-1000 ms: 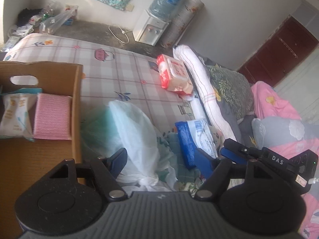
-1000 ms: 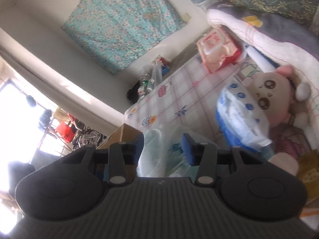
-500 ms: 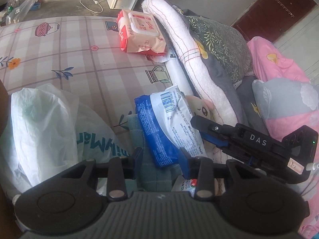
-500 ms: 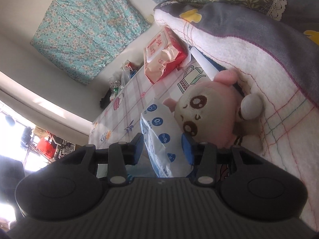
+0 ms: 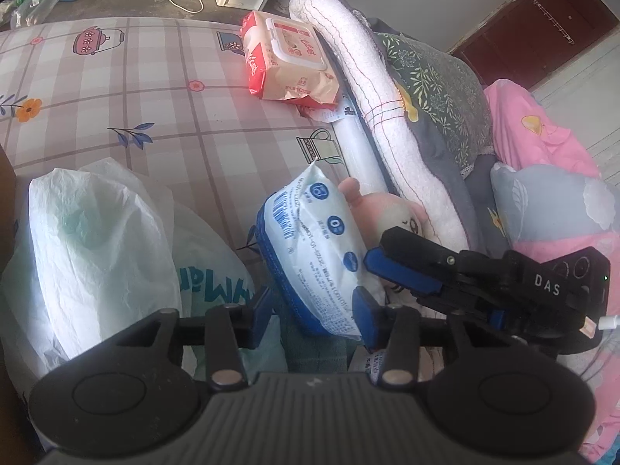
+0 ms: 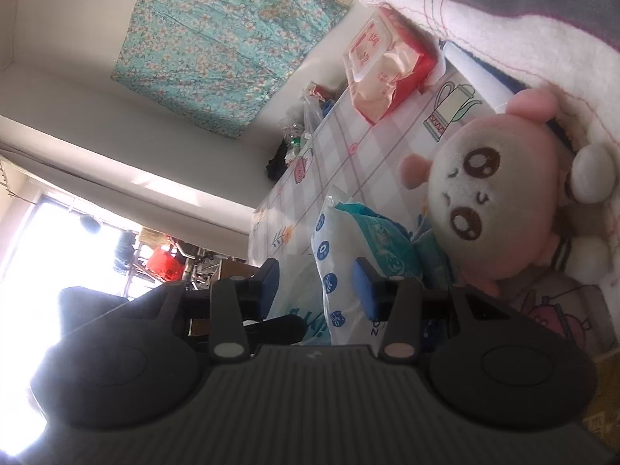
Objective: Organize soft objects
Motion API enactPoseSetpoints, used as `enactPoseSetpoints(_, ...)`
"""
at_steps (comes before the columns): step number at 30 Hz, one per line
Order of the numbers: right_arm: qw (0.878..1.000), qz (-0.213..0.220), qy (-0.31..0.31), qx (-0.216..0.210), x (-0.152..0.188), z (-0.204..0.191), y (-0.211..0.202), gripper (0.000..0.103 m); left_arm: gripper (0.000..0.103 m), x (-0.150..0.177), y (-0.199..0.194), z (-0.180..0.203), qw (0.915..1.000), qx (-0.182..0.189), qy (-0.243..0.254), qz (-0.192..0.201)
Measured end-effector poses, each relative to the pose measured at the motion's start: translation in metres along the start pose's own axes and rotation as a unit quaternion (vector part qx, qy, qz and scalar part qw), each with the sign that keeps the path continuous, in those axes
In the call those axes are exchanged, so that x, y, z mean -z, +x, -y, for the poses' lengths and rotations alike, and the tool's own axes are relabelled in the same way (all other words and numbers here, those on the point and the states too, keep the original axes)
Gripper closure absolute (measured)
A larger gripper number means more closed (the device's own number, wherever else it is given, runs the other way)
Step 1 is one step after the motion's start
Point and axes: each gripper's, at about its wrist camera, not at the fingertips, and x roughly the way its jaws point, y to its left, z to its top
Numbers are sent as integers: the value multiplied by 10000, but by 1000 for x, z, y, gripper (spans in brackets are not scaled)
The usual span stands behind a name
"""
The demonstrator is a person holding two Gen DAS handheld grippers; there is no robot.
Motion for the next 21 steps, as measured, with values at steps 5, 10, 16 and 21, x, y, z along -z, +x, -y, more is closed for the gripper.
enactPoseSetpoints(5,9937,-412,801,-667,4,14,25,62,47,1,1,-6,9999,53,-148,-35)
enactPoseSetpoints(10,9796,-734,1529,-1081,14,31,44,62,48,0,8,-3,9999,-99,-94,-62)
enactPoseSetpoints(16,9887,-308,1262,-751,3,26,28,52,49,-6,17,-1,9996,-236,-109,-76)
enactPoseSetpoints(21,9955,-367,836,236,-1,22,37,52,49,-9,22,-2,9993,-308,-176,-89)
